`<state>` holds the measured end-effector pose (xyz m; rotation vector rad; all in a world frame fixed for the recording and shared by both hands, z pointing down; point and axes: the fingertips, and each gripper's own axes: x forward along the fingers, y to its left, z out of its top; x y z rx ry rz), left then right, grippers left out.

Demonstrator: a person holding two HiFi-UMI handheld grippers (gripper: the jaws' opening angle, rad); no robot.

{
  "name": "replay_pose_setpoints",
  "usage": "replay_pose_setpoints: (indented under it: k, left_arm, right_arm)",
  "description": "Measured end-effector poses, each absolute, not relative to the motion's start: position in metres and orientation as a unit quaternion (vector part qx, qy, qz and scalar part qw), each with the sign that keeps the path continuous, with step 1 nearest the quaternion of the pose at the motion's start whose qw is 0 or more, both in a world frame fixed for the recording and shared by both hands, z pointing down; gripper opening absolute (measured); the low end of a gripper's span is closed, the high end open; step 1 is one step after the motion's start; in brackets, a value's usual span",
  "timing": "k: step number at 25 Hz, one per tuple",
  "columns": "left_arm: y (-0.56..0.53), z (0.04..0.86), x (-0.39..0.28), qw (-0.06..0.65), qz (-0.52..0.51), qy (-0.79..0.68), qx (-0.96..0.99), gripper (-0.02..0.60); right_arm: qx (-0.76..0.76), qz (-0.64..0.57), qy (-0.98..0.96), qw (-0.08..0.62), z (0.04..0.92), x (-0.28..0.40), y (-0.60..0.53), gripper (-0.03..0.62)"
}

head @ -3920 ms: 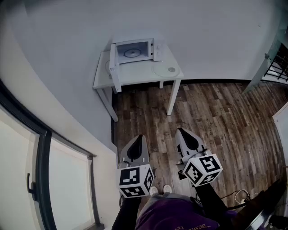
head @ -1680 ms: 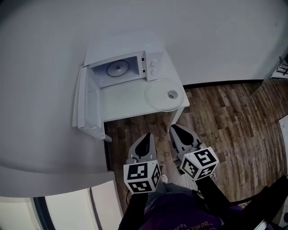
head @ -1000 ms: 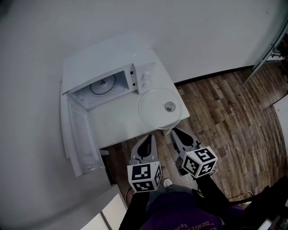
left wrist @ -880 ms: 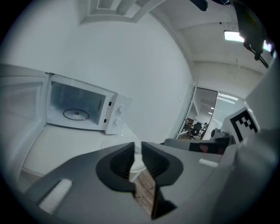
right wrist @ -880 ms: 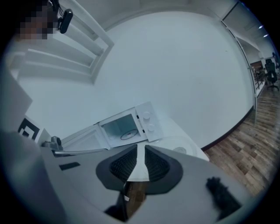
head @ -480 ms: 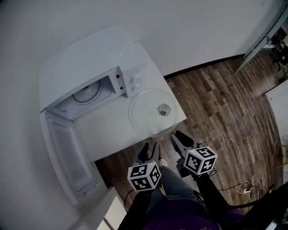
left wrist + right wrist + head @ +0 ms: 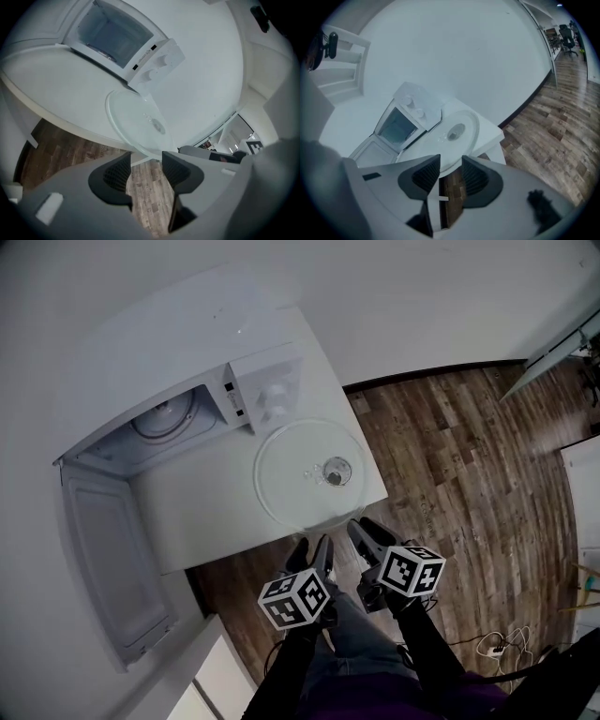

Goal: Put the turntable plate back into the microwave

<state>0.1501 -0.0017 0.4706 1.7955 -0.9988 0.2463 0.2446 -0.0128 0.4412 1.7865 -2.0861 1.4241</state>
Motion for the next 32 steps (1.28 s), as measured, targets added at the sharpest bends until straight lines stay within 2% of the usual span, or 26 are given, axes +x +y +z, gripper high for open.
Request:
replay_pose_setpoints:
  k: [8, 18, 27, 32]
  left_arm:
    - [-0.012, 0.485, 0.155, 0.556, 0.057, -0.427, 0.711, 0.218]
    - [-0.019, 0.491, 0.168, 0.583, 0.02, -0.428, 0.69, 0.218]
    - [-0.022, 0.492, 0.173, 0.596, -0.006, -0.426, 0.681, 0.213]
    - [-0.023, 0.491, 0.174, 0.603, -0.024, -0.42, 0.678, 0.218]
  right_arm:
    - [0.545, 0.518, -0.659, -0.024, 0.462, 0.242, -0.02, 0.135]
    - [0.519, 0.566, -0.639, -0.05, 0.479, 0.234, -0.024, 0.132]
    - [0.494, 0.599, -0.618, -0.121, 0.476, 0.238, -0.025, 0.07]
    - [0.482, 0.608, -0.619, -0.124, 0.473, 0.24, -0.026, 0.061]
